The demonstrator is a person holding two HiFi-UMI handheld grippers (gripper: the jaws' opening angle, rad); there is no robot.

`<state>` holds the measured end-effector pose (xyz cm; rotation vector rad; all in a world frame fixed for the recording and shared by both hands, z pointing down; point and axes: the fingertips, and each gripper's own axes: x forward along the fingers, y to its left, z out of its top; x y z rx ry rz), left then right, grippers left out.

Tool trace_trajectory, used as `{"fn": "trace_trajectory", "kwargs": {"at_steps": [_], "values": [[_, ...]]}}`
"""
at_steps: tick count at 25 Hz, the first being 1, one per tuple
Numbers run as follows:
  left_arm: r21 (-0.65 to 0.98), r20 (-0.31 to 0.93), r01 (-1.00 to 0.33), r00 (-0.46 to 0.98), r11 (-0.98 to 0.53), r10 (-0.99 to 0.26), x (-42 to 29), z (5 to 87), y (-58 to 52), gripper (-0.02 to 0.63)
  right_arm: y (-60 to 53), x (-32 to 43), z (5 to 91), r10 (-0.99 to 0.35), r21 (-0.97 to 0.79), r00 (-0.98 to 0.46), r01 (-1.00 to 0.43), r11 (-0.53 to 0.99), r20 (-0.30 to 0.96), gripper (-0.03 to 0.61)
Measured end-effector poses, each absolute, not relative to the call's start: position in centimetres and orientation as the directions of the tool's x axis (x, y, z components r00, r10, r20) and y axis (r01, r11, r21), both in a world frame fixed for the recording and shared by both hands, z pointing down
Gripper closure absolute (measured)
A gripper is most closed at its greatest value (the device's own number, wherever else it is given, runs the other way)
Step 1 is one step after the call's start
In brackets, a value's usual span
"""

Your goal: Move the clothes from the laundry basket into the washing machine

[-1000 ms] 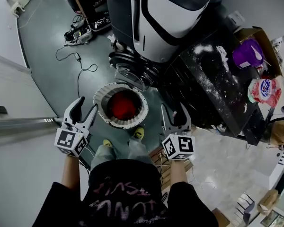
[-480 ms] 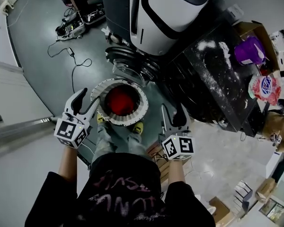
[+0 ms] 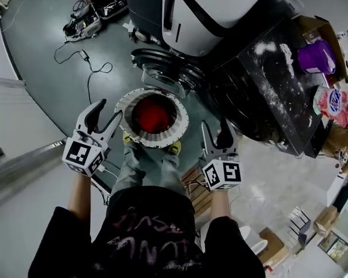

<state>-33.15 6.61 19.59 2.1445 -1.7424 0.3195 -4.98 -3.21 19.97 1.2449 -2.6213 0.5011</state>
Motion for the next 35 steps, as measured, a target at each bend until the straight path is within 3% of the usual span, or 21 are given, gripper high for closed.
{"fn": "trace_trajectory", "kwargs": {"at_steps": [22,35], "values": [[0.101,0.614,-0.945,0.305,-0.311,-0.728,-32.5,33.4,7.7,0.379,-2.0,-9.3,30.8,-0.567,-0.2,-0.69,-0.697,0.688,0.451,0.307],[0.014,0.753,-0.825,0.38,-0.565,-0.537,-30.7,44.7,7.8,0.365,1.0,-13.1,41.5,-0.343,-0.129,-0.749,-0.492,0.861,0.567,0.296]]}}
